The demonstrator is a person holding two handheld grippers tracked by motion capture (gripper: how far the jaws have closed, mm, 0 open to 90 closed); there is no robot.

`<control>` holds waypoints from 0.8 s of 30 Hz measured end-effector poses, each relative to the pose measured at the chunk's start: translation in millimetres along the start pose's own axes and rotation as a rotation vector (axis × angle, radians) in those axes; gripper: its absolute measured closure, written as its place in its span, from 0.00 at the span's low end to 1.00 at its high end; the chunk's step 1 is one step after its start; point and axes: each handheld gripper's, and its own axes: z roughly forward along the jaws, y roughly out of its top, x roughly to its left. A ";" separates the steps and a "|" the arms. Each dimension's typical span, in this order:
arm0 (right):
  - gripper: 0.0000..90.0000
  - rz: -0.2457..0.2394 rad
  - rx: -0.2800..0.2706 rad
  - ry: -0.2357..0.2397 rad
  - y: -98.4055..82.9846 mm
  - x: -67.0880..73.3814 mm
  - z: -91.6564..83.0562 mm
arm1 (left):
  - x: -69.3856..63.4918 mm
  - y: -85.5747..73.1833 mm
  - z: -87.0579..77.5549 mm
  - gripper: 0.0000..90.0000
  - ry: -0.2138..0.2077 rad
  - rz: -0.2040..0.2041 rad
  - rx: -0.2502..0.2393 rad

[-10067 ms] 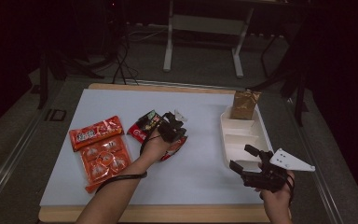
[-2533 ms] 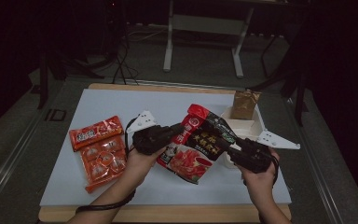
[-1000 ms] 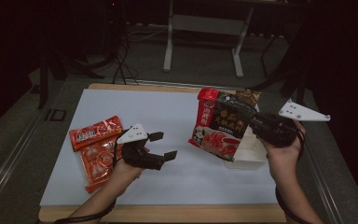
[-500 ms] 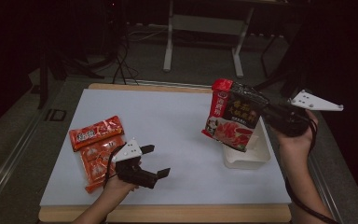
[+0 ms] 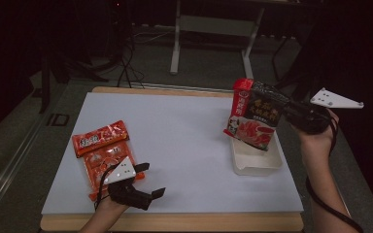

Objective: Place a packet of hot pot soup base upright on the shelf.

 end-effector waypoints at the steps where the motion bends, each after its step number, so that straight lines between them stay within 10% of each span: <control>1: 0.86 -0.017 0.013 -0.012 -1.1 -1.9 0.7 | -0.3 -2.3 -1.1 0.02 0.001 0.002 0.001; 24: 0.86 -0.043 0.060 -0.063 -17.7 -37.0 27.2 | 2.4 -17.7 -6.6 0.02 -0.004 -0.011 -0.021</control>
